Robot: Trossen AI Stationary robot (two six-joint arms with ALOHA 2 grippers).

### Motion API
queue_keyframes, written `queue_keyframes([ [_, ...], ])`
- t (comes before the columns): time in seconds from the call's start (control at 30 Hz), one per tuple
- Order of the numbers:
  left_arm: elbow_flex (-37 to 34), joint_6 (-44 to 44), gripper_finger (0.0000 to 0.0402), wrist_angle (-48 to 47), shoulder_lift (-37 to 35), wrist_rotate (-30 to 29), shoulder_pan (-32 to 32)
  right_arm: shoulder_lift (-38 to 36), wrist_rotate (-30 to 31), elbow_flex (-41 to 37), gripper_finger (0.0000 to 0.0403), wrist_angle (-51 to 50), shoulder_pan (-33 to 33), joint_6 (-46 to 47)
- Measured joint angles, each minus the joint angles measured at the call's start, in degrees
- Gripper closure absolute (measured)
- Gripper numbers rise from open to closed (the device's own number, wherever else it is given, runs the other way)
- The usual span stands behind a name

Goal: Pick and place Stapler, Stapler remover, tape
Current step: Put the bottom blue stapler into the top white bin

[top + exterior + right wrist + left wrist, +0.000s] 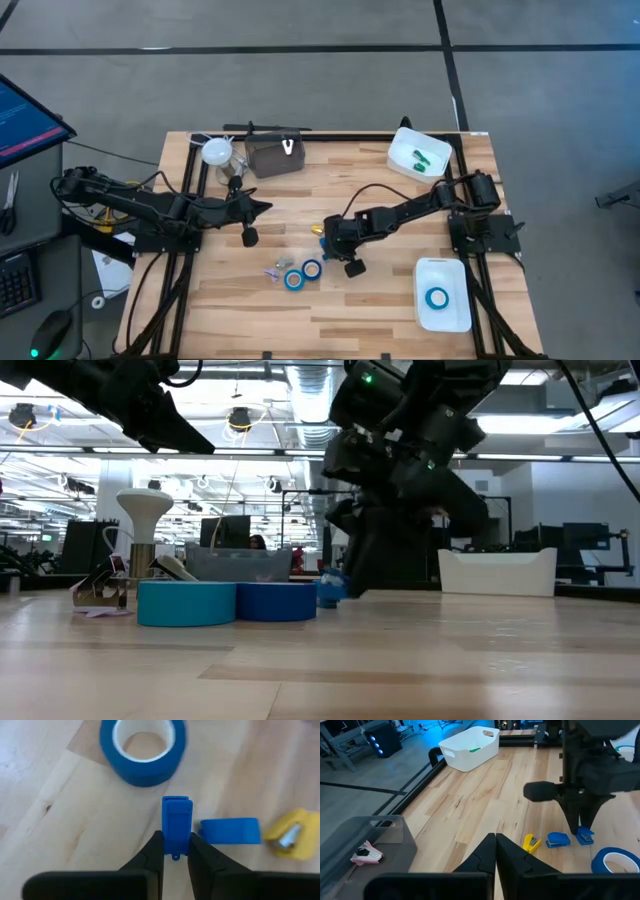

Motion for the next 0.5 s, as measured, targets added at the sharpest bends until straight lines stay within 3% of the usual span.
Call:
queue_keyframes([
  [0.27,0.0,0.0,0.0399,-0.1,0.0,0.0,0.0,-8.0,0.6,0.0,0.0357,-4.6,-4.5,1.5],
  [0.5,0.0,0.0,0.0399,-0.2,0.0,0.0,0.0,-18.1,10.3,0.0,0.0357,-14.1,-9.5,3.7],
])
